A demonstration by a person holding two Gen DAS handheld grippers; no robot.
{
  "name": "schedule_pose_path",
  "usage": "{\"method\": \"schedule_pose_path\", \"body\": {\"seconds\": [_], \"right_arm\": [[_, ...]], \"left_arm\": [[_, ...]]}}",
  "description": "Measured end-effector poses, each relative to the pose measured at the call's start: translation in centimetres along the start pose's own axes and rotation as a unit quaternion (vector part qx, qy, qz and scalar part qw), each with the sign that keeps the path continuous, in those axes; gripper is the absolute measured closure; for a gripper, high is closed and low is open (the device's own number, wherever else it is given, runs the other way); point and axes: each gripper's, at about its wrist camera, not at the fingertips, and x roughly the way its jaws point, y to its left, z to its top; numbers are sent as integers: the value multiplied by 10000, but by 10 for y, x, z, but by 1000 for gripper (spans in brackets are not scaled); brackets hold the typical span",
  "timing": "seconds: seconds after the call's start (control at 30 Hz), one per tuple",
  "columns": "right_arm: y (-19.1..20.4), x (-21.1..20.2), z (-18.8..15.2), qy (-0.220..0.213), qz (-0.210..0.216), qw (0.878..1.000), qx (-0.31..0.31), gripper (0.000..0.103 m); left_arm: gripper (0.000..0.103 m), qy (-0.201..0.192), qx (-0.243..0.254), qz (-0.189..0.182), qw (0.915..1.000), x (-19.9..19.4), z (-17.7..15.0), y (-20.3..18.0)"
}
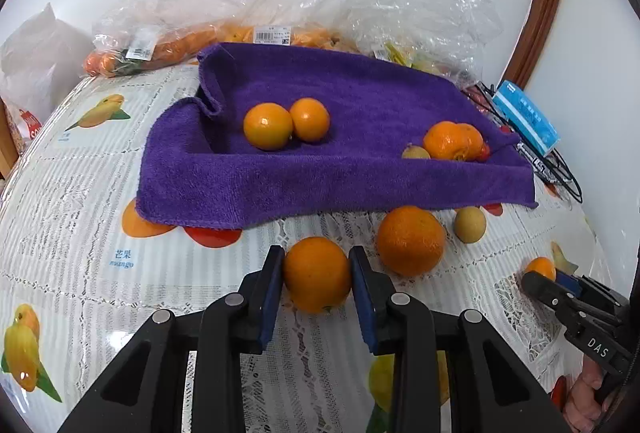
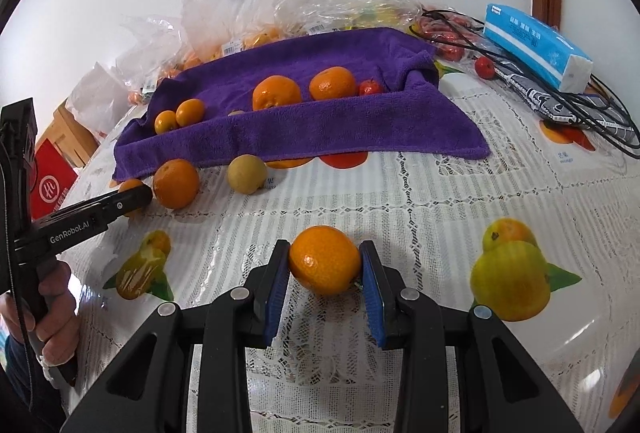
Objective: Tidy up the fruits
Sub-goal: 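Lift the held oranges off the tablecloth with both tools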
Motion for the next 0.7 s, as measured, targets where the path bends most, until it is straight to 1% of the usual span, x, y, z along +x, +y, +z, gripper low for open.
{"method": "schedule_pose_path", "body": {"seconds": [0.4,0.7], "right_arm": [[3,1,0,12,-132,9999,-37,68],[0,1,0,-10,-138,9999,80,68]], "left_arm": [[72,-348,164,-55,9992,-12,-2,-5],[72,-434,223,-54,9988,-15,-3,-9]]}}
